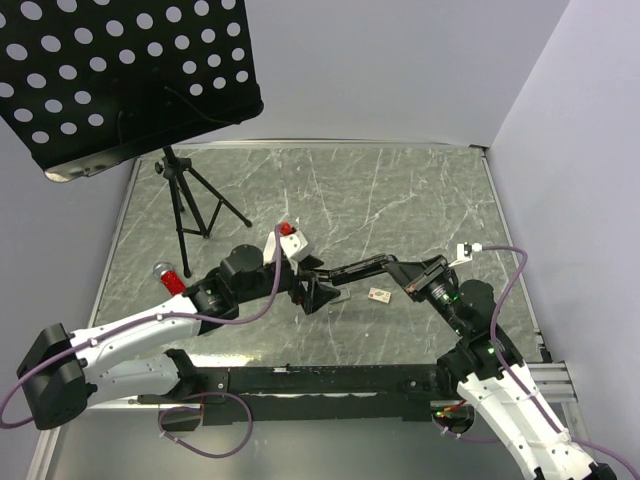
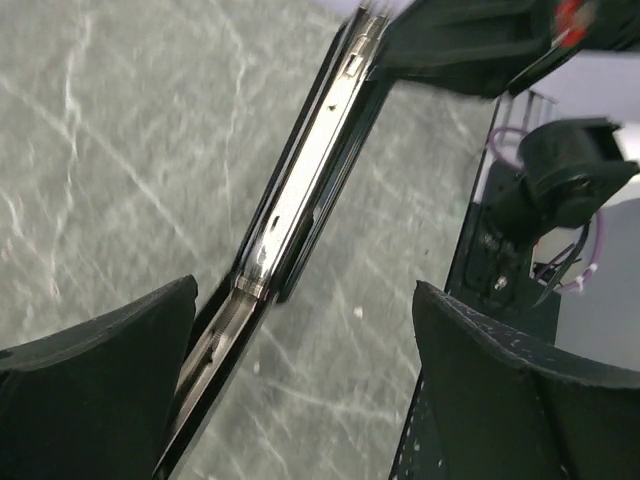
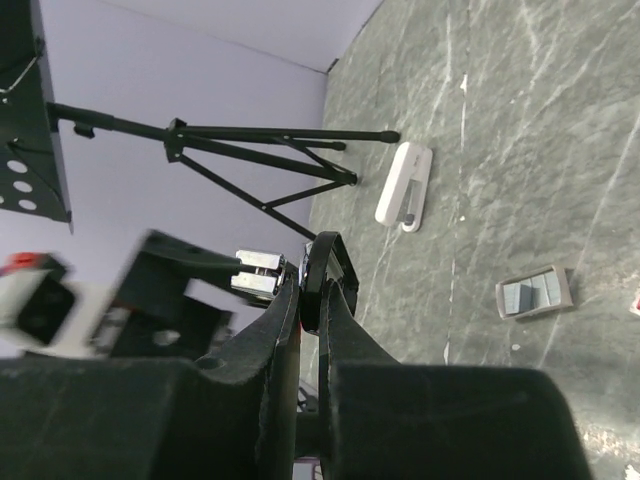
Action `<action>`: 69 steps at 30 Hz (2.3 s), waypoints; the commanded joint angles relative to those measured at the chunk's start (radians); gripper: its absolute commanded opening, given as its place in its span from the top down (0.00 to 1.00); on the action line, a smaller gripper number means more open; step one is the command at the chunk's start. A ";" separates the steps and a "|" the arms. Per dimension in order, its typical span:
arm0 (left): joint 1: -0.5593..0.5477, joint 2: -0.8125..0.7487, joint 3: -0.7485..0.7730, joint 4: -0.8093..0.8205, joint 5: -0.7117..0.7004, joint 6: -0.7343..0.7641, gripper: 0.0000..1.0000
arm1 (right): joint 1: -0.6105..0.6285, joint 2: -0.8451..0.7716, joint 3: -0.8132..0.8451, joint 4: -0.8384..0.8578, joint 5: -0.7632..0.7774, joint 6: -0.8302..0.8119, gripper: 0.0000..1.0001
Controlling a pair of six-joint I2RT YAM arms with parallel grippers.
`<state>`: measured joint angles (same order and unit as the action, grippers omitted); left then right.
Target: Load the staples into the stapler
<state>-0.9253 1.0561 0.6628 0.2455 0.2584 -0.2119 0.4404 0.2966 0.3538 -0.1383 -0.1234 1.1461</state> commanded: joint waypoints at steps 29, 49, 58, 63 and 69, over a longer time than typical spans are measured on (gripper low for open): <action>0.049 0.071 0.023 0.086 0.189 0.287 0.35 | 0.000 0.099 -0.010 0.339 -0.166 0.063 1.00; 0.062 0.119 0.121 -0.273 0.262 0.488 0.99 | 0.001 0.112 -0.021 0.145 -0.253 -0.075 0.59; 0.057 0.260 0.196 -0.575 0.262 0.696 0.99 | -0.002 0.015 0.128 -0.328 0.034 -0.350 0.20; -0.001 0.361 0.212 -0.672 0.155 0.786 0.99 | 0.000 0.067 0.159 -0.386 0.057 -0.465 0.18; -0.059 0.406 0.179 -0.663 0.049 0.842 0.98 | 0.000 0.200 0.180 -0.386 0.034 -0.534 0.18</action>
<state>-0.9516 1.4631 0.8146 -0.4309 0.3862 0.5430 0.4385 0.4114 0.4900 -0.4931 -0.0948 0.7006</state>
